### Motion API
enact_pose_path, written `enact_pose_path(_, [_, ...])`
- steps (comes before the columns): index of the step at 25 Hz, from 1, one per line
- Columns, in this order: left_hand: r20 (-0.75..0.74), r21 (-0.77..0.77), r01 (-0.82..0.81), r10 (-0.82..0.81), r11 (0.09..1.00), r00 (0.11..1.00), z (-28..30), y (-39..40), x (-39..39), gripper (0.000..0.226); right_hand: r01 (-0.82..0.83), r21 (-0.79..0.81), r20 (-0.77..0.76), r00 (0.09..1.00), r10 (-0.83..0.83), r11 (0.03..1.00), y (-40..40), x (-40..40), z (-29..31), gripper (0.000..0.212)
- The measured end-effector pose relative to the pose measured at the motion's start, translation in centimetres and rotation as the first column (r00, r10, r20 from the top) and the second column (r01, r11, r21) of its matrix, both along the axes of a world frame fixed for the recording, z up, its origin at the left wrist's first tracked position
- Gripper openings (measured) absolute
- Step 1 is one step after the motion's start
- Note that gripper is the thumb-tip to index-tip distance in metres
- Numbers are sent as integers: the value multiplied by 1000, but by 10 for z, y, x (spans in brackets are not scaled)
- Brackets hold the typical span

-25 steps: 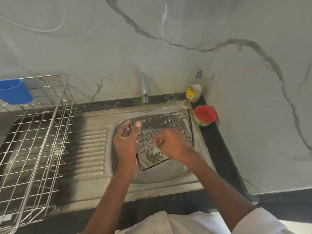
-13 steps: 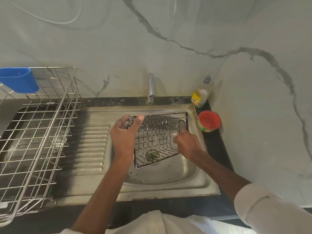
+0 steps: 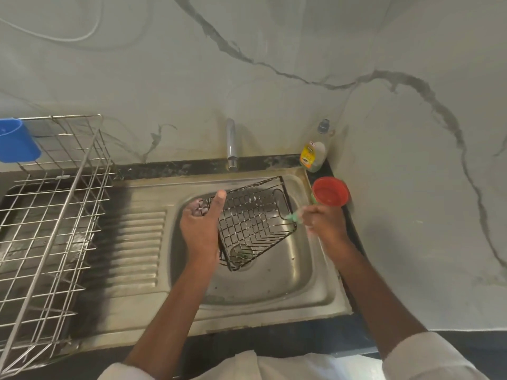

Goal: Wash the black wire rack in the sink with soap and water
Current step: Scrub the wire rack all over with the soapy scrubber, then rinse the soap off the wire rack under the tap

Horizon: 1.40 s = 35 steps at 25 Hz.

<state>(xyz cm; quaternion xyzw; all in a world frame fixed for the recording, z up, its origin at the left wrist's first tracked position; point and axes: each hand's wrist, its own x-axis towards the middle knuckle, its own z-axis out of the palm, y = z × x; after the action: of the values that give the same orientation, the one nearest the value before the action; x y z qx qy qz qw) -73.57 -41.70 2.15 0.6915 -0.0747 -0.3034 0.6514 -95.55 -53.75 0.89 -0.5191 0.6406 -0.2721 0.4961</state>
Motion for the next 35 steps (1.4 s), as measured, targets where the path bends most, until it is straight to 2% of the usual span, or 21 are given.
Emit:
enact_pose_path(1, [4,34,24,-24,999,1000,-2,-5,-4,109,157,48,153,975,-162,986,-12,-4,-1,11])
enact_pose_path(2, [40,72,48,-51,996,998,-7,-10,-5,105,257,52,225,938,-262,965,-25,-8,-1,9])
enact_pose_path(4, [135,159,101,-123,982,983,-13,-21,-10,102,291,-128,59,956,-286,948,-56,-18,-7,7])
enact_pose_path(7, [304,280,185,-270,942,914,-19,-41,-12,107,76,-298,-322,930,-175,952,-94,-29,-17,21])
enact_pose_path(10, [373,327,261,-378,908,848,-14,-53,-15,106,-217,-197,-620,783,49,956,-114,-31,-26,30])
enact_pose_path(11, [379,325,273,-389,906,840,-13,-56,-15,104,-277,-145,-678,727,109,950,-118,-32,-27,35])
enact_pose_path(12, [388,328,280,-399,902,831,-13,-58,-14,102,-283,-148,-686,719,108,948,-120,-32,-26,39])
enact_pose_path(15, [413,345,339,-466,875,783,-14,-64,-4,103,-164,-329,-527,849,-36,930,-114,-25,-14,39])
enact_pose_path(16, [428,362,369,-504,856,750,-13,-66,-2,103,-210,-354,-476,879,17,911,-109,-19,-9,41])
enact_pose_path(17, [431,381,399,-542,834,721,-13,-68,0,104,-322,-326,-420,892,168,889,-102,-10,-2,46])
enact_pose_path(18, [436,394,423,-571,816,695,-12,-70,1,103,-476,-246,-339,859,385,844,-92,1,2,55])
enact_pose_path(20, [443,414,460,-615,785,652,-14,-76,7,104,-768,-59,-274,627,729,638,-75,28,-1,86])
enact_pose_path(21, [441,423,489,-645,763,625,-15,-80,12,105,-836,-7,-338,518,786,548,-69,42,-4,100])
enact_pose_path(22, [432,442,522,-683,730,589,-18,-84,17,104,-862,-6,-416,463,782,507,-66,55,-13,110])
enact_pose_path(24, [408,488,585,-762,648,503,-21,-91,28,100,-851,-37,-459,480,747,523,-65,74,-29,113])
enact_pose_path(28, [383,502,693,-852,517,357,-24,-105,45,97,-719,-82,-130,694,708,690,-66,81,-56,88])
enact_pose_path(30, [371,476,749,-877,461,304,-31,-110,58,85,-613,-131,-54,789,612,779,-61,82,-66,82])
enact_pose_path(31, [360,417,766,-863,488,354,-36,-111,66,71,-576,-158,-71,817,572,802,-58,82,-70,84])
enact_pose_path(33, [281,260,688,-735,677,617,-46,-115,81,36,-517,-181,-130,856,501,837,-55,80,-78,92])
enact_pose_path(34, [270,258,589,-643,766,717,-49,-118,88,23,-481,-178,-153,875,459,858,-53,79,-79,94])
enact_pose_path(35, [320,316,478,-567,819,759,-52,-123,93,19,-448,-174,-148,892,427,877,-48,77,-75,94])
